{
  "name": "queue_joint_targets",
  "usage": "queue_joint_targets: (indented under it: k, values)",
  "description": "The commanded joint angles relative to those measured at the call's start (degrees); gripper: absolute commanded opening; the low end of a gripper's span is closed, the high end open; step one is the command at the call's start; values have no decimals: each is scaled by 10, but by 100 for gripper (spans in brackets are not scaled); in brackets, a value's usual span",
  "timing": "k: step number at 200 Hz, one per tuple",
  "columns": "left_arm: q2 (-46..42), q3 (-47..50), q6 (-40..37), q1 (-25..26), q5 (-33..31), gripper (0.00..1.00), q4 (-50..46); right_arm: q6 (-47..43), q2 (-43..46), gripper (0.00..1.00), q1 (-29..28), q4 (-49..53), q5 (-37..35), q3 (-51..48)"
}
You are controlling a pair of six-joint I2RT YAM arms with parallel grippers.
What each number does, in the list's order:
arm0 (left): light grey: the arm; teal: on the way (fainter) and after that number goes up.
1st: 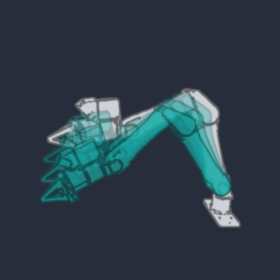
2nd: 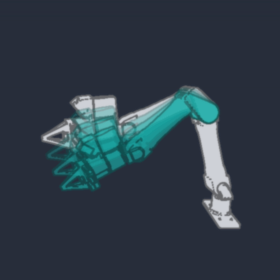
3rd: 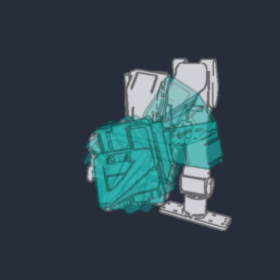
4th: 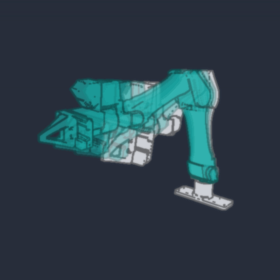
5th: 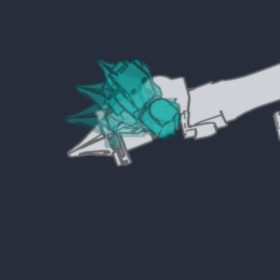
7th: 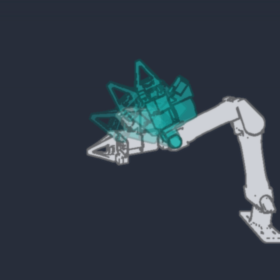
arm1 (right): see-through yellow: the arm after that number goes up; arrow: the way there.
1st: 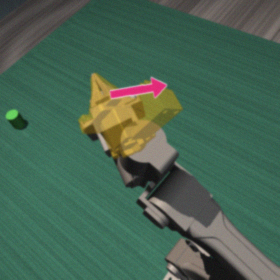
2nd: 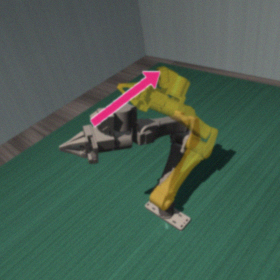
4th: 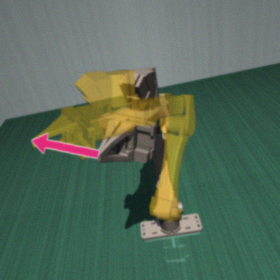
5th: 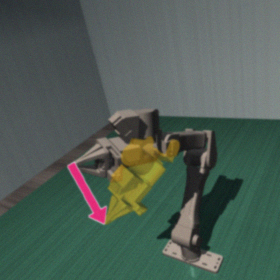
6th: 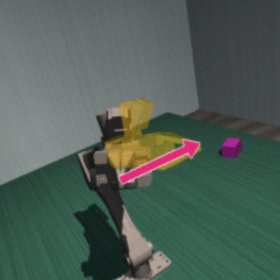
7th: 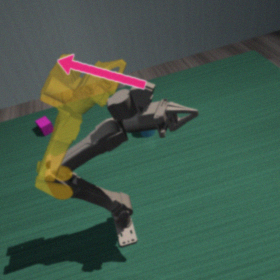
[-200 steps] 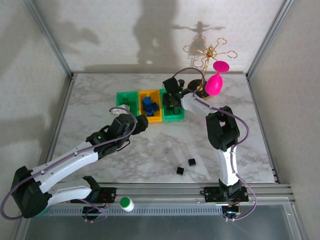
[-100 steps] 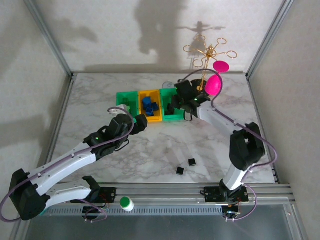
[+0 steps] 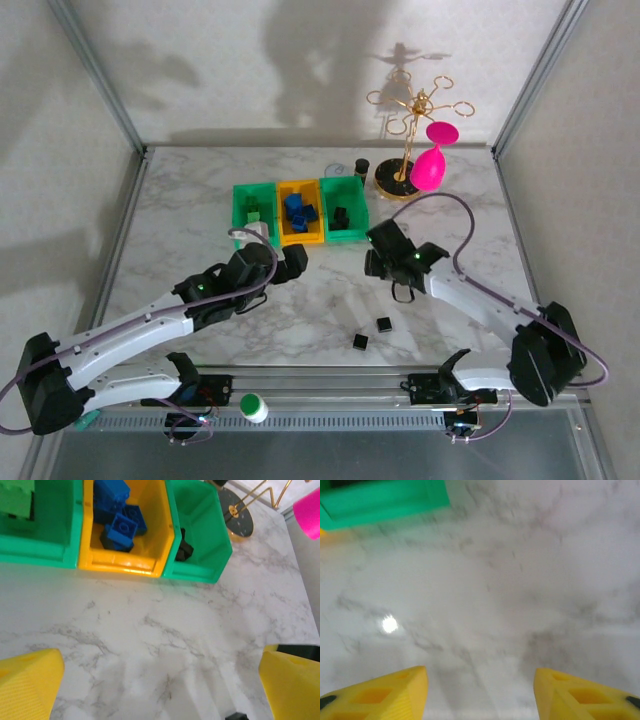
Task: Sort the legos into containers by color
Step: Pick up the lego from the bottom-center of the table.
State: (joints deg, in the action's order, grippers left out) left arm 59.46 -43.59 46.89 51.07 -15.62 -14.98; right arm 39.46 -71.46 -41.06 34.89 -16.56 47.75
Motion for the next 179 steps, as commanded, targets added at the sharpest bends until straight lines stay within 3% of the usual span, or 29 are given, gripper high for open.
queue_joint_targets:
  k: [1,33,74,156,179]
  values:
    - [-11,16,32,20,6,100,12,83,29,59,-33,47,12,-42]
    - [-15,19,45,48,-12,99,1,158,48,61,-100,75,2,-78]
    - [-21,32,54,56,-20,99,-5,191,24,61,-151,65,23,-107]
    - [-22,33,59,57,-31,100,-16,179,-37,53,-159,26,16,-129]
    - [-17,32,61,57,-31,99,-16,174,-40,47,-159,12,18,-133]
